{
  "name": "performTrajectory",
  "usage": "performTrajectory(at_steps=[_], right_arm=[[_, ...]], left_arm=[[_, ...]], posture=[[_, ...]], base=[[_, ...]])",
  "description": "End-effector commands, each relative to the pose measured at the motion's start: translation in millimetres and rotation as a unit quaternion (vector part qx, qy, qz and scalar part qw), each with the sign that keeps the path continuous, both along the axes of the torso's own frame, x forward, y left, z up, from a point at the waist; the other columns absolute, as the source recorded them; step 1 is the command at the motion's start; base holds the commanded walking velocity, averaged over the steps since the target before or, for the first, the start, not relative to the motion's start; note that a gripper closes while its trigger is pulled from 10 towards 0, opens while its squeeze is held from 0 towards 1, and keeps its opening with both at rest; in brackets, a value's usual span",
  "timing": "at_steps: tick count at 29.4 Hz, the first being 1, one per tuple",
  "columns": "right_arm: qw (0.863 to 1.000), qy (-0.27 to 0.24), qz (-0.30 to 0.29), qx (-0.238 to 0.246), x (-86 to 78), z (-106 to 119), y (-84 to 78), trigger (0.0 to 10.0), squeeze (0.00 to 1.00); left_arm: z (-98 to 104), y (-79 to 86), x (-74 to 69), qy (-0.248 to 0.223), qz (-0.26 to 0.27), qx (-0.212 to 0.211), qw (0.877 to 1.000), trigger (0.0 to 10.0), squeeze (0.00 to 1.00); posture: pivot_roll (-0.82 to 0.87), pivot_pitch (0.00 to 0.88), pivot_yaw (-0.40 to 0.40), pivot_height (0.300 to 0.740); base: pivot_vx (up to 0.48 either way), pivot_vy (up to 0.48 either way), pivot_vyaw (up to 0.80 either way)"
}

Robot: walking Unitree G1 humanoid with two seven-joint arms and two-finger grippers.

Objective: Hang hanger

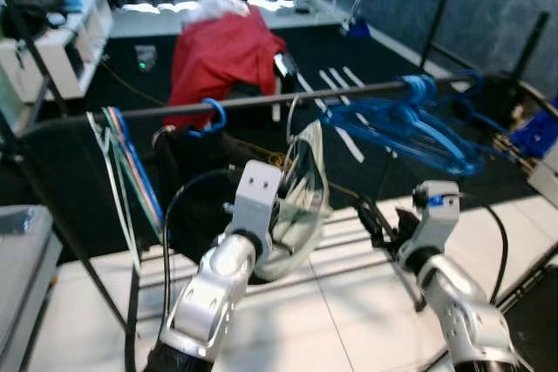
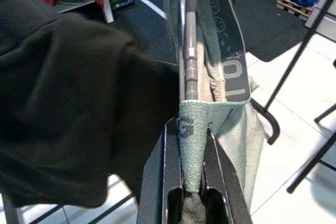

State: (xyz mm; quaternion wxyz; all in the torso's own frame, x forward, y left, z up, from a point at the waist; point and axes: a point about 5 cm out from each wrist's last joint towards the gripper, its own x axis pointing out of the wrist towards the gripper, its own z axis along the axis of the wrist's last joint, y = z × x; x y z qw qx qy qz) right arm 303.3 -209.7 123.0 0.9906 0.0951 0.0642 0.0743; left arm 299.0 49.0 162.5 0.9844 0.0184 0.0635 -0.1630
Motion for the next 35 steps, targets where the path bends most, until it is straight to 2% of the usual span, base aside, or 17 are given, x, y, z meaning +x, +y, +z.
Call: performTrajectory(at_steps=[1, 5, 9, 15, 20, 22, 27, 29, 32, 33, 35], right_arm=[[1.0, 0.006, 0.004, 0.004, -0.8, -3.1, 1.3, 10.0, 0.0], [1.0, 0.006, 0.005, 0.007, 0.0, -3.1, 2.7, 10.0, 0.0], [1.0, 0.006, 0.005, 0.008, 0.0, -3.2, 2.9, 10.0, 0.0], [1.0, 0.007, 0.006, 0.014, 1.0, -3.7, 3.4, 10.0, 0.0], [1.0, 0.008, 0.005, 0.015, 1.5, -4.1, 3.7, 10.0, 0.0], [1.0, 0.009, 0.004, 0.015, 1.9, -4.2, 3.6, 10.0, 0.0], [1.0, 0.009, 0.003, 0.015, 2.1, -4.3, 3.6, 10.0, 0.0], [1.0, 0.01, 0.003, 0.015, 2.1, -4.5, 3.8, 10.0, 0.0], [1.0, 0.01, 0.002, 0.014, 1.9, -4.6, 3.5, 10.0, 0.0], [1.0, 0.01, 0.002, 0.014, 1.9, -4.6, 3.3, 10.0, 0.0], [1.0, 0.01, 0.002, 0.014, 1.9, -4.4, 3.4, 10.0, 0.0]], left_arm=[[2.2, -4.9, -1.1, 0.006, -0.002, -0.003, 1.0, 10.0, 0.0], [0.8, -13.8, -3.1, 0.03, -0.008, -0.019, 0.999, 10.0, 0.0], [1.4, -15.9, -3.7, 0.032, -0.011, -0.022, 0.999, 10.0, 0.0], [3.6, -37.0, -11.3, 0.068, -0.05, -0.061, 0.995, 10.0, 0.0], [1.6, -45.0, -14.0, 0.097, -0.05, -0.08, 0.991, 10.0, 0.0], [-3.5, -53.1, -17.2, 0.135, -0.058, -0.103, 0.984, 10.0, 0.0], [-8.3, -59.8, -20.2, 0.164, -0.063, -0.121, 0.977, 10.0, 0.0], [-11.3, -64.8, -21.7, 0.186, -0.063, -0.146, 0.969, 10.0, 0.0], [-9.1, -67.4, -20.4, 0.181, -0.068, -0.15, 0.97, 10.0, 0.0], [-9.6, -68.3, -20.8, 0.179, -0.074, -0.136, 0.972, 10.0, 0.0], [-11.2, -68.1, -22.4, 0.145, -0.095, -0.075, 0.982, 10.0, 0.0]], posture=[[-0.08, 0.063, -0.021, 0.74], [-0.08, 0.065, -0.018, 0.74], [-0.08, 0.065, -0.018, 0.74], [-0.08, 0.064, -0.013, 0.74], [-0.08, 0.064, -0.012, 0.74], [-0.08, 0.064, -0.013, 0.74], [-0.08, 0.064, -0.011, 0.74], [-0.09, 0.064, -0.008, 0.74], [-0.09, 0.064, -0.009, 0.74], [-0.09, 0.064, -0.009, 0.74], [-0.09, 0.066, -0.01, 0.74]], base=[[0.322, 0.0, 0.0], [0.322, 0.0, 0.0], [0.322, 0.0, 0.0], [0.302, 0.0, 0.0], [0.289, 0.0, 0.0], [0.283, 0.0, 0.0], [0.275, 0.0, 0.0], [0.137, 0.0, 0.0], [0.0, 0.0, 0.0], [0.0, 0.0, 0.0], [0.0, 0.0, 0.0]])
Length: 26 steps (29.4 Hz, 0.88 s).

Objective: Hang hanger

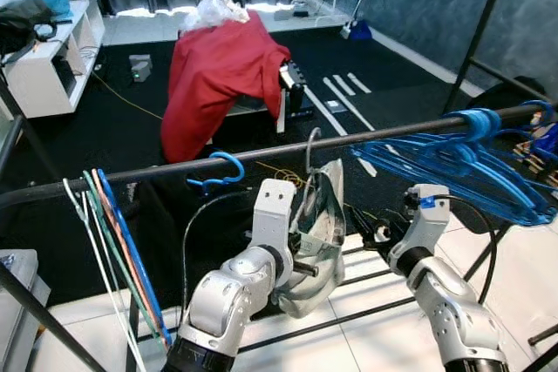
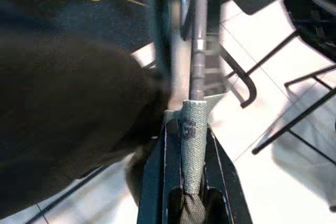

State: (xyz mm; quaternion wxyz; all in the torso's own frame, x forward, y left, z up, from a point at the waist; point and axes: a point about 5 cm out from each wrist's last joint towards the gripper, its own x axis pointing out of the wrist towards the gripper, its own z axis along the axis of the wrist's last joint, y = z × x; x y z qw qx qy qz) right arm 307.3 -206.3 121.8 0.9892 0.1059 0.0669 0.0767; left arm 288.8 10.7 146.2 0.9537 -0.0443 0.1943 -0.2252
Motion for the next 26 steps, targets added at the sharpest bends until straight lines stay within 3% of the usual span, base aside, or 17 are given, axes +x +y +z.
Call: performTrajectory(at_steps=[1, 2, 3, 4, 5, 8, 26], right_arm=[[1.0, 0.007, 0.0, 0.004, -2.1, -3.2, 0.0, 10.0, 0.0], [1.0, 0.007, 0.0, 0.004, -2.1, -3.2, 0.0, 10.0, 0.0], [1.0, 0.007, 0.0, 0.004, -2.1, -3.3, 0.0, 10.0, 0.0], [1.0, 0.007, 0.0, 0.004, -2.1, -3.3, 0.0, 10.0, 0.0], [1.0, 0.007, 0.0, 0.004, -2.1, -3.2, 0.0, 10.0, 0.0], [1.0, 0.008, 0.001, 0.005, -2.1, -3.2, 0.1, 10.0, 0.0], [1.0, 0.017, 0.021, -0.004, -1.5, -5.8, 2.9, 10.0, 0.0]], left_arm=[[5.1, -29.9, -12.1, 0.004, -0.031, -0.036, 0.999, 10.0, 0.0], [5.1, -29.9, -12.1, 0.004, -0.031, -0.036, 0.999, 10.0, 0.0], [2.6, -24.1, -11.7, -0.026, -0.035, 0.002, 0.999, 10.0, 0.0], [2.6, -24.1, -11.7, -0.026, -0.035, 0.002, 0.999, 10.0, 0.0], [-1.6, -15.5, -10.2, -0.05, -0.032, 0.036, 0.998, 10.0, 0.0], [-5.7, -8.7, -9.3, -0.056, -0.027, 0.05, 0.997, 10.0, 0.0], [-15.6, -0.9, -9.6, -0.028, -0.001, 0.051, 0.998, 10.0, 0.0]], posture=[[-0.09, 0.066, -0.01, 0.74], [-0.09, 0.066, -0.01, 0.74], [-0.09, 0.068, -0.01, 0.74], [-0.09, 0.068, -0.01, 0.74], [-0.08, 0.071, -0.014, 0.74], [-0.09, 0.071, -0.015, 0.74], [-0.09, 0.059, -0.024, 0.74]], base=[[0.0, 0.0, 0.0], [0.0, 0.0, 0.0], [0.0, 0.0, 0.0], [0.0, 0.0, 0.0], [0.0, 0.0, 0.0], [0.0, -0.16, 0.0], [0.0, -0.48, 0.0]])
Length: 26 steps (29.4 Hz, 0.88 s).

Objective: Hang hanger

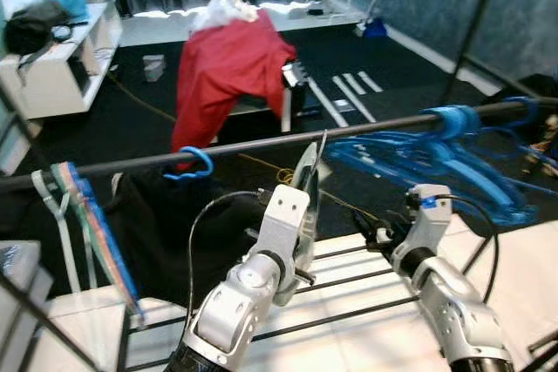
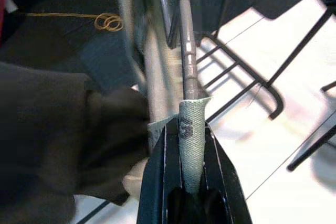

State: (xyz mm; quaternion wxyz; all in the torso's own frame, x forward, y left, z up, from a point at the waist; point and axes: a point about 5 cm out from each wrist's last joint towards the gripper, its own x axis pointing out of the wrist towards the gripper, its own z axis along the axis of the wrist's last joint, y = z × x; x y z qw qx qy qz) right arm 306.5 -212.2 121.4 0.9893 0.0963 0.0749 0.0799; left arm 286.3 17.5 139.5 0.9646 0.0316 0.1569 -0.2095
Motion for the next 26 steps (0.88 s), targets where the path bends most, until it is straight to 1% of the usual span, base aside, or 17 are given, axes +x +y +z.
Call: performTrajectory(at_steps=[1, 6, 8, 9, 10, 11, 12, 14, 15, 18, 19, 20, 21, 24, 25, 26], right_arm=[[1.0, 0.011, 0.016, 0.006, -0.6, -5.4, 8.8, 10.0, 0.0], [1.0, 0.011, 0.02, 0.003, -0.6, -5.3, 9.6, 10.0, 0.0], [1.0, 0.01, 0.027, -0.001, -0.7, -4.2, 10.7, 10.0, 0.0], [1.0, 0.01, 0.027, -0.001, -0.7, -4.2, 10.7, 10.0, 0.0], [0.999, 0.009, 0.037, -0.012, -1.2, -3.7, 12.3, 10.0, 0.0], [0.998, 0.005, 0.056, -0.022, -2.1, -2.5, 16.0, 10.0, 0.0], [0.998, 0.005, 0.056, -0.022, -2.1, -2.5, 16.0, 10.0, 0.0], [0.995, 0.001, 0.09, -0.04, -4.0, -1.7, 24.1, 10.0, 0.0], [0.995, 0.001, 0.09, -0.04, -4.0, -1.7, 24.1, 10.0, 0.0], [0.993, 0.005, 0.117, -0.034, -5.0, -1.9, 28.4, 10.0, 0.0], [0.993, 0.005, 0.117, -0.034, -5.0, -1.9, 28.4, 10.0, 0.0], [0.992, 0.008, 0.124, -0.033, -5.3, -2.4, 29.2, 10.0, 0.0], [0.992, 0.008, 0.124, -0.033, -5.3, -2.4, 29.2, 10.0, 0.0], [0.99, 0.021, 0.137, -0.035, -6.4, -5.2, 30.8, 10.0, 0.0], [0.99, 0.021, 0.137, -0.035, -6.4, -5.2, 30.8, 10.0, 0.0], [0.989, 0.025, 0.138, -0.036, -6.5, -6.1, 30.8, 10.0, 0.0]], left_arm=[[-8.9, -7.7, -7.0, 0.026, -0.005, -0.017, 1.0, 10.0, 0.0], [-8.5, -6.3, -5.7, 0.022, 0.002, -0.017, 1.0, 10.0, 0.0], [-6.5, 0.8, -0.6, 0.013, 0.028, -0.016, 0.999, 10.0, 0.0], [-6.5, 0.8, -0.6, 0.013, 0.028, -0.016, 0.999, 10.0, 0.0], [-6.0, 5.4, 2.0, 0.01, 0.043, -0.013, 0.999, 10.0, 0.0], [-5.8, 12.3, 5.3, 0.006, 0.063, -0.004, 0.998, 10.0, 0.0], [-5.8, 12.3, 5.3, 0.006, 0.063, -0.004, 0.998, 10.0, 0.0], [-3.5, 26.6, 10.6, -0.006, 0.103, 0.0, 0.995, 10.0, 0.0], [-3.5, 26.6, 10.6, -0.006, 0.103, 0.0, 0.995, 10.0, 0.0], [-0.7, 51.0, 15.4, -0.018, 0.158, 0.012, 0.987, 10.0, 0.0], [-0.7, 51.0, 15.4, -0.018, 0.158, 0.012, 0.987, 10.0, 0.0], [-0.3, 60.8, 16.5, -0.022, 0.176, 0.021, 0.984, 10.0, 0.0], [-0.3, 60.8, 16.5, -0.022, 0.176, 0.021, 0.984, 10.0, 0.0], [-4.4, 85.3, 17.6, -0.025, 0.213, 0.059, 0.975, 10.0, 0.0], [-4.4, 85.3, 17.6, -0.025, 0.213, 0.059, 0.975, 10.0, 0.0], [-6.4, 90.9, 17.4, -0.023, 0.22, 0.071, 0.973, 10.0, 0.0]], posture=[[-0.09, 0.059, -0.024, 0.74], [-0.09, 0.061, -0.024, 0.74], [-0.09, 0.068, -0.024, 0.74], [-0.09, 0.068, -0.024, 0.74], [-0.09, 0.072, -0.025, 0.74], [-0.09, 0.074, -0.026, 0.74], [-0.09, 0.074, -0.026, 0.74], [-0.09, 0.076, -0.028, 0.74], [-0.09, 0.076, -0.028, 0.74], [-0.08, 0.079, -0.031, 0.74], [-0.08, 0.079, -0.031, 0.74], [-0.08, 0.079, -0.032, 0.74], [-0.08, 0.079, -0.032, 0.74], [-0.08, 0.082, -0.032, 0.74], [-0.08, 0.082, -0.032, 0.74], [-0.08, 0.082, -0.033, 0.74]], base=[[0.0, -0.48, 0.0], [0.0, -0.48, 0.0], [0.0, -0.476, 0.0], [0.0, -0.472, 0.0], [0.0, -0.431, 0.0], [0.0, 0.0, 0.77], [0.0, 0.0, 0.77], [0.0, 0.0, 0.77], [0.0, 0.0, 0.77], [0.0, 0.0, 0.76], [0.0, 0.0, 0.76], [0.0, 0.0, 0.76], [0.0, 0.0, 0.76], [0.0, 0.0, 0.77], [0.0, 0.0, 0.77], [0.0, 0.0, 0.77]])
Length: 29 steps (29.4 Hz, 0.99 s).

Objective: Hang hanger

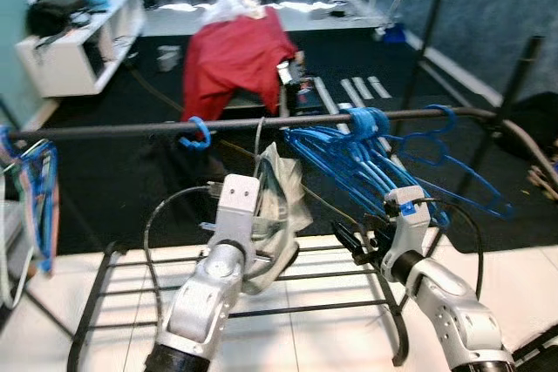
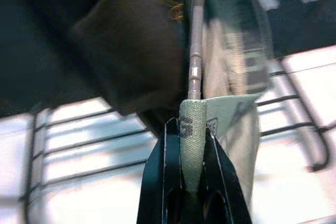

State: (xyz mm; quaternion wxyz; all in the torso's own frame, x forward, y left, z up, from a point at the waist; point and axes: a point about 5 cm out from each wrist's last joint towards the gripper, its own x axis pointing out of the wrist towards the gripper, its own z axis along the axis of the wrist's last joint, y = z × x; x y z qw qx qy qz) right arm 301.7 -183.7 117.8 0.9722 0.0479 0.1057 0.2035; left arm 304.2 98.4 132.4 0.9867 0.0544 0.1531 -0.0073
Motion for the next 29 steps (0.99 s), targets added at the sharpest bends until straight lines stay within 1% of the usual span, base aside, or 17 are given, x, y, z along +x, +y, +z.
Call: performTrajectory(at_steps=[1, 6, 8, 10, 11, 12, 14, 15, 16, 18, 19, 20, 21, 23, 27, 28, 29], right_arm=[[1.0, 0.01, 0.008, 0.002, -1.7, -2.4, 2.3, 10.0, 0.0], [1.0, 0.015, 0.002, -0.003, -0.3, -3.8, 1.5, 10.0, 0.0], [1.0, 0.015, -0.001, -0.002, 0.2, -3.8, 1.2, 10.0, 0.0], [1.0, 0.015, -0.006, 0.001, 0.4, -3.6, 0.1, 10.0, 0.0], [1.0, 0.015, -0.006, 0.001, 0.4, -3.6, 0.1, 10.0, 0.0], [1.0, 0.012, -0.008, 0.003, 0.4, -2.9, -0.5, 10.0, 0.0], [1.0, 0.012, -0.008, 0.003, 0.4, -2.9, -0.5, 10.0, 0.0], [1.0, 0.012, -0.008, 0.003, 0.3, -2.6, -0.6, 10.0, 0.0], [1.0, 0.012, -0.008, 0.003, 0.3, -2.6, -0.6, 10.0, 0.0], [1.0, 0.011, -0.008, 0.005, 0.3, -2.5, -0.4, 10.0, 0.0], [1.0, 0.011, -0.008, 0.005, 0.3, -2.5, -0.4, 10.0, 0.0], [1.0, 0.011, -0.007, 0.006, 0.4, -2.5, -0.2, 10.0, 0.0], [1.0, 0.011, -0.007, 0.006, 0.4, -2.5, -0.2, 10.0, 0.0], [1.0, 0.012, -0.007, 0.008, 0.6, -2.4, 0.1, 10.0, 0.0], [1.0, 0.013, -0.009, 0.009, 0.9, -2.7, 0.4, 10.0, 0.0], [1.0, 0.013, -0.009, 0.009, 0.9, -2.7, 0.4, 10.0, 0.0], [1.0, 0.013, -0.01, 0.008, 1.3, -2.9, 0.4, 10.0, 0.0]], left_arm=[[0.6, 10.0, -0.6, -0.003, 0.024, 0.019, 1.0, 10.0, 0.0], [-1.8, 21.4, -0.9, 0.0, 0.051, 0.032, 0.998, 10.0, 0.0], [-0.5, 20.4, 0.1, -0.004, 0.05, 0.027, 0.998, 10.0, 0.0], [5.1, 12.1, 2.4, -0.02, 0.035, -0.002, 0.999, 10.0, 0.0], [5.1, 12.1, 2.4, -0.02, 0.035, -0.002, 0.999, 10.0, 0.0], [19.7, -8.7, 2.8, -0.06, -0.02, -0.044, 0.997, 10.0, 0.0], [19.7, -8.7, 2.8, -0.06, -0.02, -0.044, 0.997, 10.0, 0.0], [26.0, -17.3, 1.8, -0.076, -0.043, -0.06, 0.994, 10.0, 0.0], [26.0, -17.3, 1.8, -0.076, -0.043, -0.06, 0.994, 10.0, 0.0], [36.5, -40.9, -6.1, -0.102, -0.134, -0.106, 0.98, 10.0, 0.0], [36.5, -40.9, -6.1, -0.102, -0.134, -0.106, 0.98, 10.0, 0.0], [38.6, -48.8, -11.5, -0.108, -0.17, -0.116, 0.973, 10.0, 0.0], [38.6, -48.8, -11.5, -0.108, -0.17, -0.116, 0.973, 10.0, 0.0], [39.2, -55.6, -17.2, -0.11, -0.2, -0.123, 0.966, 10.0, 0.0], [33.0, -50.0, -9.5, -0.096, -0.156, -0.107, 0.977, 10.0, 0.0], [33.0, -50.0, -9.5, -0.096, -0.156, -0.107, 0.977, 10.0, 0.0], [29.5, -45.1, -2.7, -0.088, -0.128, -0.099, 0.983, 10.0, 0.0]], posture=[[-0.08, 0.082, -0.033, 0.74], [-0.08, 0.083, -0.036, 0.74], [-0.08, 0.082, -0.035, 0.74], [-0.08, 0.082, -0.035, 0.74], [-0.08, 0.082, -0.035, 0.74], [-0.08, 0.08, -0.031, 0.74], [-0.08, 0.08, -0.031, 0.74], [-0.08, 0.08, -0.031, 0.74], [-0.08, 0.08, -0.031, 0.74], [-0.08, 0.079, -0.029, 0.74], [-0.08, 0.079, -0.029, 0.74], [-0.08, 0.08, -0.029, 0.74], [-0.08, 0.08, -0.029, 0.74], [-0.08, 0.081, -0.031, 0.74], [-0.08, 0.082, -0.032, 0.74], [-0.08, 0.082, -0.032, 0.74], [-0.08, 0.081, -0.034, 0.74]], base=[[0.0, 0.0, 0.77], [0.0, 0.0, 0.41], [0.0, 0.0, 0.0], [0.0, 0.0, 0.0], [0.0, 0.0, 0.0], [0.0, 0.0, 0.0], [0.0, 0.0, 0.0], [0.0, 0.0, 0.0], [0.0, 0.0, 0.0], [0.0, 0.0, 0.0], [0.0, 0.0, 0.0], [0.0, 0.0, 0.0], [0.0, 0.0, 0.0], [0.0, 0.0, 0.0], [0.0, 0.0, 0.0], [0.0, 0.0, 0.0], [0.0, 0.0, 0.0]])
